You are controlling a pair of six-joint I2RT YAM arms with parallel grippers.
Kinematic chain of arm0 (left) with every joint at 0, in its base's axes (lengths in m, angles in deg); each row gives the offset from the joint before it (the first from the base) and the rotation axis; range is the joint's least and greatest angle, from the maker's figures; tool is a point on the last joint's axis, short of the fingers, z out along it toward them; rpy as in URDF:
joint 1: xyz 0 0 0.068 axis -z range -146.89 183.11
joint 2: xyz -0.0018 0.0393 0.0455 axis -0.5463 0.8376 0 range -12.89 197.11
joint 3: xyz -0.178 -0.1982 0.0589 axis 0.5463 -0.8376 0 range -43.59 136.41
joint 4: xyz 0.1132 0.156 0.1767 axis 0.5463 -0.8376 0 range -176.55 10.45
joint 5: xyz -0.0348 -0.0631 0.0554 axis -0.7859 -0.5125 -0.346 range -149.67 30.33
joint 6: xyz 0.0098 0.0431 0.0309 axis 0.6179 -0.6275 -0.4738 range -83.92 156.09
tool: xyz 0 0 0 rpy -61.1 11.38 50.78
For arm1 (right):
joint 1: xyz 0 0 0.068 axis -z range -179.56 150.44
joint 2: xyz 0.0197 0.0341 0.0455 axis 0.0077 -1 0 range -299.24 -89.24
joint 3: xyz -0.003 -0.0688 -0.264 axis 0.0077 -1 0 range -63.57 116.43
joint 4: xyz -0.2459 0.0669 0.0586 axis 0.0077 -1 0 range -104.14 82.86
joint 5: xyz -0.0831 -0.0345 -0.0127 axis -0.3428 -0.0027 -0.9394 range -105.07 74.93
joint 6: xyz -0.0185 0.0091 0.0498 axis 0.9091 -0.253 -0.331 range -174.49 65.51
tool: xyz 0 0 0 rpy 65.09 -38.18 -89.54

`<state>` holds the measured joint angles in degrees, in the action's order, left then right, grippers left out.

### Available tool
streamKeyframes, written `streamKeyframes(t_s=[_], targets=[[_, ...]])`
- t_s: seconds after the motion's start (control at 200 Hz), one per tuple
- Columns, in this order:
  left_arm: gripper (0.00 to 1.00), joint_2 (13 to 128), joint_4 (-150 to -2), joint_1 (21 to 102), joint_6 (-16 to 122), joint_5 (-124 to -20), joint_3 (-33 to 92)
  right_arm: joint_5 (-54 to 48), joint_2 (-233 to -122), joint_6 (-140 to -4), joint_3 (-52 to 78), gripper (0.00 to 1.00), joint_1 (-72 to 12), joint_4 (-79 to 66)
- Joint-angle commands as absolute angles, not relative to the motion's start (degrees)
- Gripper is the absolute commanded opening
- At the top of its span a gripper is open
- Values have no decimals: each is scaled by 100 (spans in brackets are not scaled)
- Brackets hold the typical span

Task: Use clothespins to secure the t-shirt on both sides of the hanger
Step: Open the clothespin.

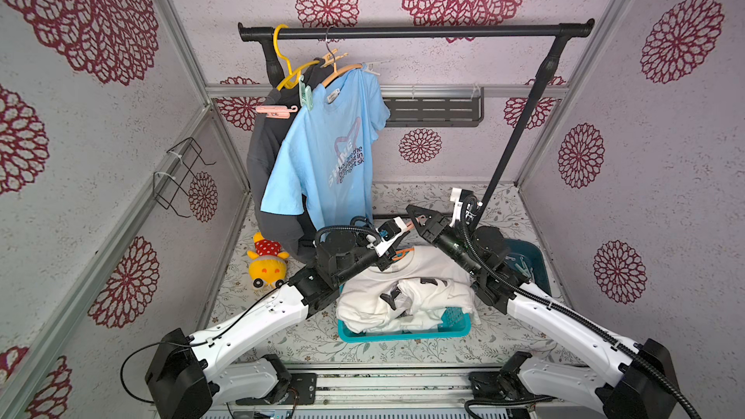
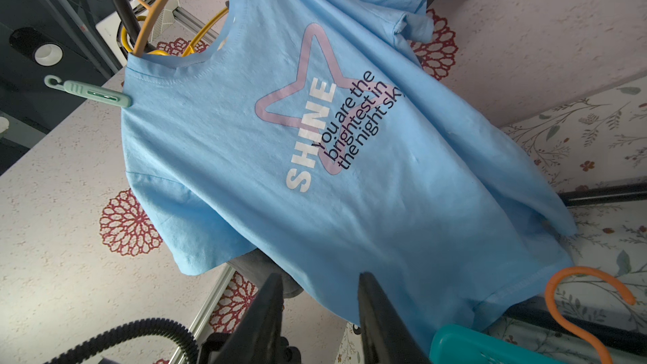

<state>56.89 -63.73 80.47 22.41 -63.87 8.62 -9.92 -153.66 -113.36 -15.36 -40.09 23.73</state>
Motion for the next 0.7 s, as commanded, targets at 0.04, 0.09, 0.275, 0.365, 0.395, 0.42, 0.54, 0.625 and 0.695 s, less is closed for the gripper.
streamKeyframes(t_s=[0.04,0.09,0.275,0.365,0.395,0.42,0.54,0.625,0.695], targets=[[22,5795,-6484,8057,2439,-6292,957,-967,-15232,-11182,-1414,32,-4060,2663],[24,5775,-6516,8052,2578,-6295,959,-1041,-15225,-11128,-1418,30,-4060,2599],[41,5676,-6417,8057,2695,-6579,862,-1301,-15224,-10975,-1494,24,-4056,2432],[53,5663,-6483,8057,2725,-6736,872,-1412,-15193,-10828,-1507,23,-4056,2323],[57,5667,-6435,8057,2724,-6763,848,-1462,-15177,-10760,-1505,23,-4051,2231],[59,5678,-6373,8057,2700,-6788,829,-1522,-15161,-10712,-1505,23,-4051,2158],[66,5665,-6341,8060,2673,-6816,770,-1869,-15038,-10376,-1510,22,-4047,1766],[68,5516,-6521,8058,2686,-6772,701,-2108,-14980,-10078,-1536,21,-4026,1564],[68,5357,-6853,8058,2751,-6738,669,-2307,-14978,-9855,-1515,20,-4000,1373]])
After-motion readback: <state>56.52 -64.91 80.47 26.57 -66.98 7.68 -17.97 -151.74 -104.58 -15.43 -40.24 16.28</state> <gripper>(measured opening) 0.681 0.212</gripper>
